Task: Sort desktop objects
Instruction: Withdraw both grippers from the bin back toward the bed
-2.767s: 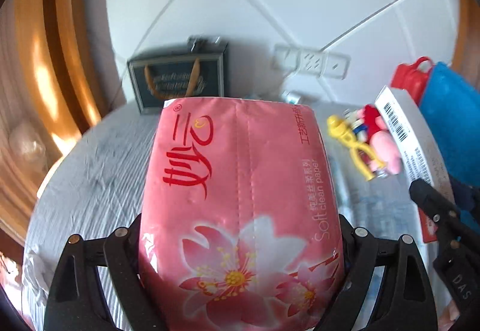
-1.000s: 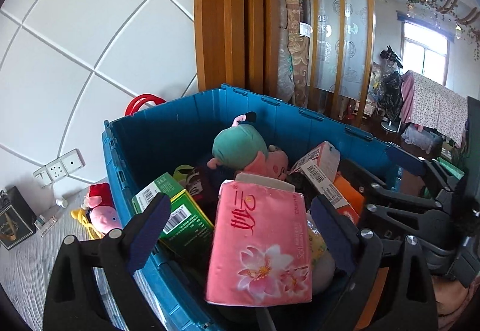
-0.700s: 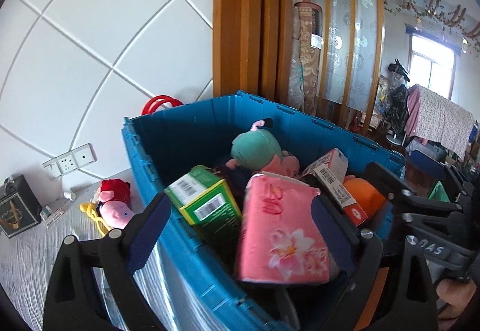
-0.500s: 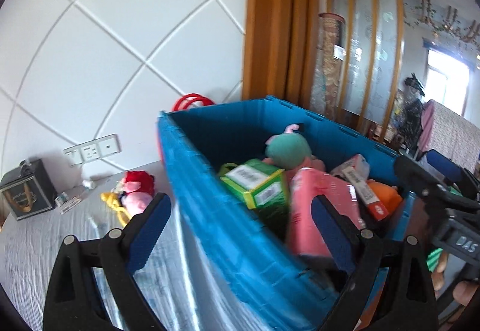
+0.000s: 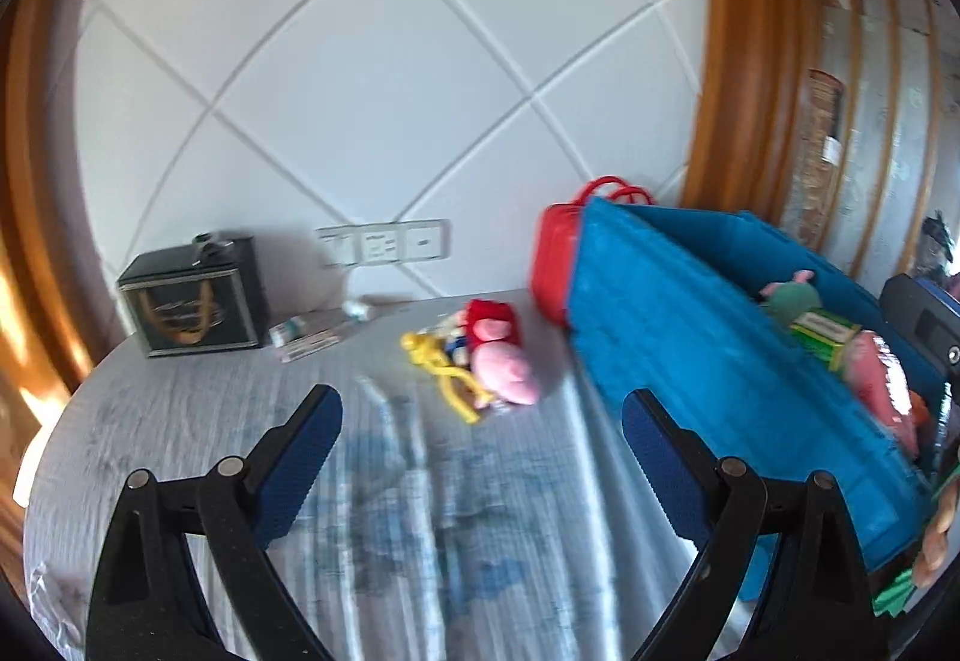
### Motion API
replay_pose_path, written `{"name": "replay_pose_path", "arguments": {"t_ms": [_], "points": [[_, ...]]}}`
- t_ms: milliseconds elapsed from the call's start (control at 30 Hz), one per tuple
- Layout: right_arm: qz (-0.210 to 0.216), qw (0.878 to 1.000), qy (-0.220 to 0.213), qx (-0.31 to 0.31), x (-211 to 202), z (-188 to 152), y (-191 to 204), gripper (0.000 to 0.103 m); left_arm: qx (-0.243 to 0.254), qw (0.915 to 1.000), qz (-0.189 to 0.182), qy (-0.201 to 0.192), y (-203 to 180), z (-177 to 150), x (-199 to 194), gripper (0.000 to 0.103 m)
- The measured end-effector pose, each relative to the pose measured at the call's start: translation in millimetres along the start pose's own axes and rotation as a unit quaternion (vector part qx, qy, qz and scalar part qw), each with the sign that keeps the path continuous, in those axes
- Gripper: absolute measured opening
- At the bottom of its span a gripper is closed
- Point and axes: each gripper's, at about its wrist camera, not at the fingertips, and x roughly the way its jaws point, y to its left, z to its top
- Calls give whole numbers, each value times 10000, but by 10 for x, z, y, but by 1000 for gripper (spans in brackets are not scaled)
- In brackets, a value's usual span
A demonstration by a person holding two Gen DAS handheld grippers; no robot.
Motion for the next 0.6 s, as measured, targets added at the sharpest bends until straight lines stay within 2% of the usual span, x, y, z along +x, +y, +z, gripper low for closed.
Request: {"name": "replay_pose_path", "arguments": {"t_ms": [133, 267, 400, 600], "points": [[374, 9987, 325, -88, 428, -26, 422, 103, -310, 9988, 330, 185, 564, -32, 174, 96], [565, 9962, 647, -159, 844, -84, 664, 103, -502, 9963, 622, 318, 957, -51, 422, 96], [589, 9935, 952, -228, 1349, -146, 764, 103, -557, 9933, 869, 522, 1285, -59, 797, 96], [448, 9877, 1491, -135, 2329, -365, 762, 103, -684, 9863, 1065, 1056, 1695, -103, 1632, 96]]}}
